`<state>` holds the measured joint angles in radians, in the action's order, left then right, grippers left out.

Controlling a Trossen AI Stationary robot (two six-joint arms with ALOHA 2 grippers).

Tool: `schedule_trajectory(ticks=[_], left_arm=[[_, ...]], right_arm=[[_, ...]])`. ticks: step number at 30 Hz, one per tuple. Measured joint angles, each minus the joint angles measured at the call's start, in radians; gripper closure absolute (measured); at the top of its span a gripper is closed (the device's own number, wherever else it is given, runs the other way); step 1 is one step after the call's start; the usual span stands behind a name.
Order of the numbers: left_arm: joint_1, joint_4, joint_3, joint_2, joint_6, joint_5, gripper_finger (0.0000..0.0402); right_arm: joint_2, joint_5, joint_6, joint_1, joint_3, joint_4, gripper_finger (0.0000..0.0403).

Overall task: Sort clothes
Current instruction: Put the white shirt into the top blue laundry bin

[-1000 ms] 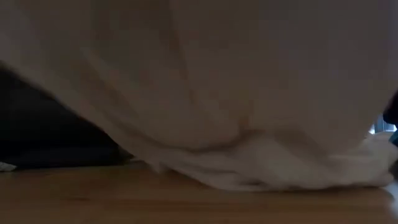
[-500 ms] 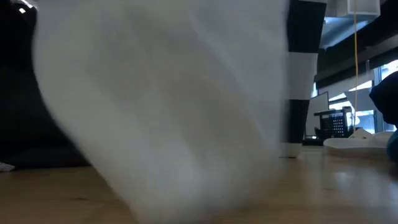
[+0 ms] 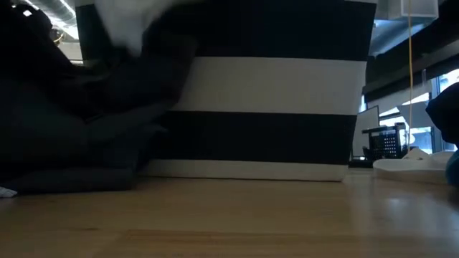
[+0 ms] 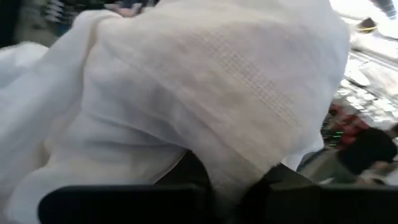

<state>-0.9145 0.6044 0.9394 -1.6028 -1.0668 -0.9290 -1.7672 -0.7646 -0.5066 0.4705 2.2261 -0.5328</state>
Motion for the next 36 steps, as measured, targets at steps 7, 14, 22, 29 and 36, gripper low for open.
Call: schedule_trajectory(ticks=[7,14,22,29,36], left_arm=[[-0.016,-0.051,0.0,0.001,-0.003,0.002,0.0178],[-0.01,-0.044,0.0,0.002,-0.062,0.002,0.0178],[-0.007,-0.04,0.0,0.002,-0.086,0.001,0.0178],[0.021,-0.04,0.0,0.002,-0.093,-0.044,0.0178],[0.034,-0.04,0.0,0.002,-0.092,-0.047,0.0178]], right_arm=[[0.001,0.103,-0.155,-0.188,0.131,-0.02,0.0354],[0.059,0.217,-0.227,-0.429,0.124,0.068,0.0355],[0.076,0.329,-0.216,-0.662,0.129,0.07,0.0354],[0.056,0.444,-0.155,-0.832,0.129,0.05,0.0353],[-0.001,0.533,-0.047,-0.994,0.129,-0.079,0.0352]])
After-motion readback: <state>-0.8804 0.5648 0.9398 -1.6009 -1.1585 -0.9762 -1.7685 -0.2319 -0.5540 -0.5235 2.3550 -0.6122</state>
